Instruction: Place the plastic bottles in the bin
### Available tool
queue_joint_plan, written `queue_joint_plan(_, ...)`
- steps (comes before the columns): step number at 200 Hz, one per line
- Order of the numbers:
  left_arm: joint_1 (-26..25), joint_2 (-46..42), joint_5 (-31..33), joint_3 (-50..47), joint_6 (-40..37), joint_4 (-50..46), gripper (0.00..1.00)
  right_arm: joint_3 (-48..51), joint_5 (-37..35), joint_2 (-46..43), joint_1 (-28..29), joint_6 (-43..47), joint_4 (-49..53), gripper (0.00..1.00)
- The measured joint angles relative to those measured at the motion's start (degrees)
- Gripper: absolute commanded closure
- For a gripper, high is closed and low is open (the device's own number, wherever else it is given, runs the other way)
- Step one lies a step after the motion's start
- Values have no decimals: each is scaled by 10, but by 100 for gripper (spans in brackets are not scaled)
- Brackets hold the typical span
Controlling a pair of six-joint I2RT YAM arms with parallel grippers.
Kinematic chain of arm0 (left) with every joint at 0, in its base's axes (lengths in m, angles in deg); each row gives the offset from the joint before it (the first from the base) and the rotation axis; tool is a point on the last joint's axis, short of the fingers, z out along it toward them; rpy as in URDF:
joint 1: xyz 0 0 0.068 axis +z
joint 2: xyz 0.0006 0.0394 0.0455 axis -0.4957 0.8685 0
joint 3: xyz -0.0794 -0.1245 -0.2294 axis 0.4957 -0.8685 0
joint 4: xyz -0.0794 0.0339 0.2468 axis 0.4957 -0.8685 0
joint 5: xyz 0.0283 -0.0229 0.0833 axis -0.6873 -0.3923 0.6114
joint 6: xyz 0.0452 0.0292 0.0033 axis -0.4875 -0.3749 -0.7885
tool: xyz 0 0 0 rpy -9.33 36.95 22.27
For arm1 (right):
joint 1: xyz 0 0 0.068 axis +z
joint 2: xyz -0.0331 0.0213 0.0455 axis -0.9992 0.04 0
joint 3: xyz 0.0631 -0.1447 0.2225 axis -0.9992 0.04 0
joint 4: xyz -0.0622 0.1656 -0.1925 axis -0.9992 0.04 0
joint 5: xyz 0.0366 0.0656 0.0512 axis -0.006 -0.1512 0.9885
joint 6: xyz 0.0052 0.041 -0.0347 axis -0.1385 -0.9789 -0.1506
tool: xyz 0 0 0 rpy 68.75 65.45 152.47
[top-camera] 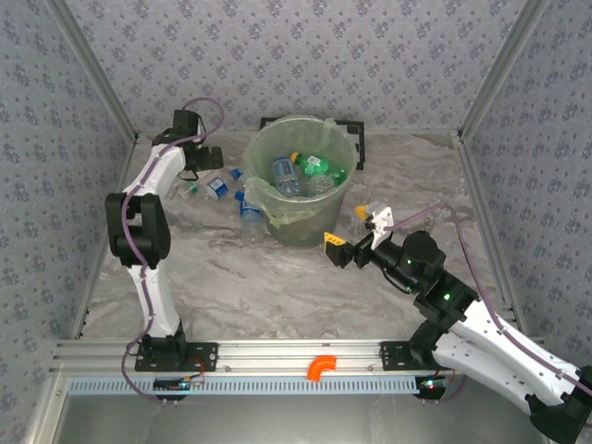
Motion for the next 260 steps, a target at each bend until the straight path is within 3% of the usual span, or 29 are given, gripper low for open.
queue_joint_plan(65,2,103,-3,84,-66,-40,3,0,4,2,-17,-11,-8,1)
queue_joint_plan(203,26,197,13,207,-61,-110,11,9,17,8,-54,-29,-20,1)
queue_joint_plan(221,26,205,10,223,-59,-122,16,9,17,8,-57,-31,-20,1)
queue_joint_plan(260,30,219,8,232,-57,-137,37,9,21,8,-62,-34,-20,1)
